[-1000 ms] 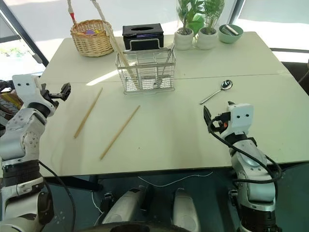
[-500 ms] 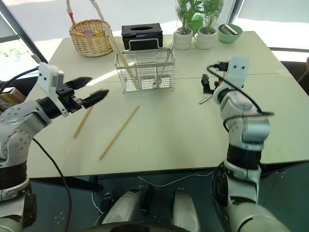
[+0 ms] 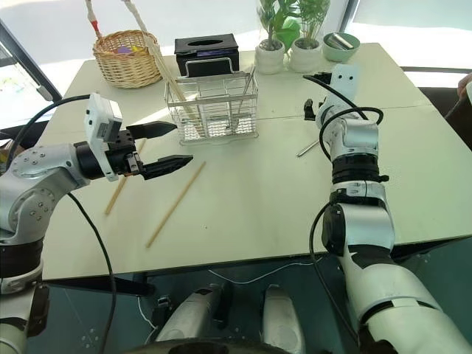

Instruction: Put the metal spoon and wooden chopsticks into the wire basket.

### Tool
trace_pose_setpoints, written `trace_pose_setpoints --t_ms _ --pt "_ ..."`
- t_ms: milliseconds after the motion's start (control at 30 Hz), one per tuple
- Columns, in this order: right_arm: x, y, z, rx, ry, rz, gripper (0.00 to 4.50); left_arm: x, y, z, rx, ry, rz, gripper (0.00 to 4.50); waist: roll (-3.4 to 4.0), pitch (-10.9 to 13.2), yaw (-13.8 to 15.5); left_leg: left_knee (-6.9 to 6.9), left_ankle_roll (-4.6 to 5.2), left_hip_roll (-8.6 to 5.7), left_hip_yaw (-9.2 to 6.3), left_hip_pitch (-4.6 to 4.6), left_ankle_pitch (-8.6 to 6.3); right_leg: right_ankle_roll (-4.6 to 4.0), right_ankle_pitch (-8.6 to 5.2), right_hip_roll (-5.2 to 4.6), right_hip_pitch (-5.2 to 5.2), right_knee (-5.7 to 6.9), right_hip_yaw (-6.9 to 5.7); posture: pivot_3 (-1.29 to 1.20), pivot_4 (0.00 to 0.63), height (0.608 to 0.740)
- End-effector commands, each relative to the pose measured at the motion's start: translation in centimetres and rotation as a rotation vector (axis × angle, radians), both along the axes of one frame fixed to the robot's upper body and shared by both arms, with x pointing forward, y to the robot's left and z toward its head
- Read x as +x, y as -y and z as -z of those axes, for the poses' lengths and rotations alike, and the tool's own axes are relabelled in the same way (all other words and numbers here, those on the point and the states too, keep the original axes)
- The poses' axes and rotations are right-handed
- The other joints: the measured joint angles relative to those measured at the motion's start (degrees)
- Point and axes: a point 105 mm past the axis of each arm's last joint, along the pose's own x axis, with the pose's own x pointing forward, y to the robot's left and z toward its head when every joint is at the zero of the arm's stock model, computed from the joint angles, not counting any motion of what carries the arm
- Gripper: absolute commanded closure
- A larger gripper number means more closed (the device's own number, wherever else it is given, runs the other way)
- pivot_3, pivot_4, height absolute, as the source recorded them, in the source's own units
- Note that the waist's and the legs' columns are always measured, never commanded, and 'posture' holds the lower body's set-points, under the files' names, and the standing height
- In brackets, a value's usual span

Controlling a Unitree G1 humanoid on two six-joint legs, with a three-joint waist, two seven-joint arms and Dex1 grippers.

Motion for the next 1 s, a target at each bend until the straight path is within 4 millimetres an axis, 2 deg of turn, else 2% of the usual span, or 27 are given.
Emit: trace_pose_setpoints --t_ms 33,233,500,633,867,967,1000 --pt "0.2 0.9 -0.5 0.094 -0.017 0.086 0.07 -0.5 0.4 -1.1 0.001 0.053 0.019 0.00 0.00 0.0 0.1 0.00 0.00 0.00 0.00 0.00 0.00 0.00 0.00 0.00 0.00 0.00 0.00 0.00 0.150 0.725" --pt "0.5 -0.1 -0.1 0.136 -0.048 0.095 0.07 -0.3 0.4 -1.3 -0.001 0.065 0.009 0.00 0.01 0.0 0.1 0.00 -0.02 0.00 0.00 0.00 0.01 0.00 0.00 0.00 -0.01 0.01 0.01 0.00 0.150 0.725" --pt "-0.2 0.7 2.3 0.176 -0.122 0.212 0.07 -0.5 0.8 -1.9 -0.009 0.086 0.016 0.00 0.01 0.0 0.1 0.00 -0.02 0.00 0.00 0.00 0.02 0.00 0.00 0.00 0.00 0.00 0.02 0.00 0.150 0.725" --pt "-0.1 0.5 2.5 0.165 -0.121 0.210 0.07 -0.5 0.9 -2.2 -0.020 0.086 0.024 0.00 0.02 0.0 0.0 0.00 -0.03 0.00 0.00 0.00 0.02 0.00 0.00 0.01 -0.01 0.01 0.02 0.00 0.150 0.725" --pt "-0.1 -0.2 3.3 0.171 -0.140 0.195 0.07 -1.0 1.0 -1.3 0.010 0.048 0.064 0.00 0.02 0.0 -0.5 0.00 -0.03 0.00 0.00 0.00 0.03 0.00 0.00 0.02 -0.01 0.01 0.03 0.00 0.150 0.725" --pt "-0.2 -0.3 3.6 0.173 -0.146 0.191 0.93 -1.0 1.0 -1.2 0.018 0.049 0.066 0.00 0.02 0.0 -0.8 0.00 -0.03 0.00 -0.01 0.00 0.03 0.00 0.00 0.01 0.00 0.01 0.02 0.00 0.150 0.725" --pt "-0.2 -0.4 3.8 0.174 -0.148 0.191 1.41 -0.9 0.9 -1.3 0.017 0.051 0.066 0.00 0.02 0.0 -0.9 0.00 -0.03 0.00 -0.01 0.00 0.03 0.00 0.00 0.01 0.01 0.01 0.02 0.00 0.150 0.725"
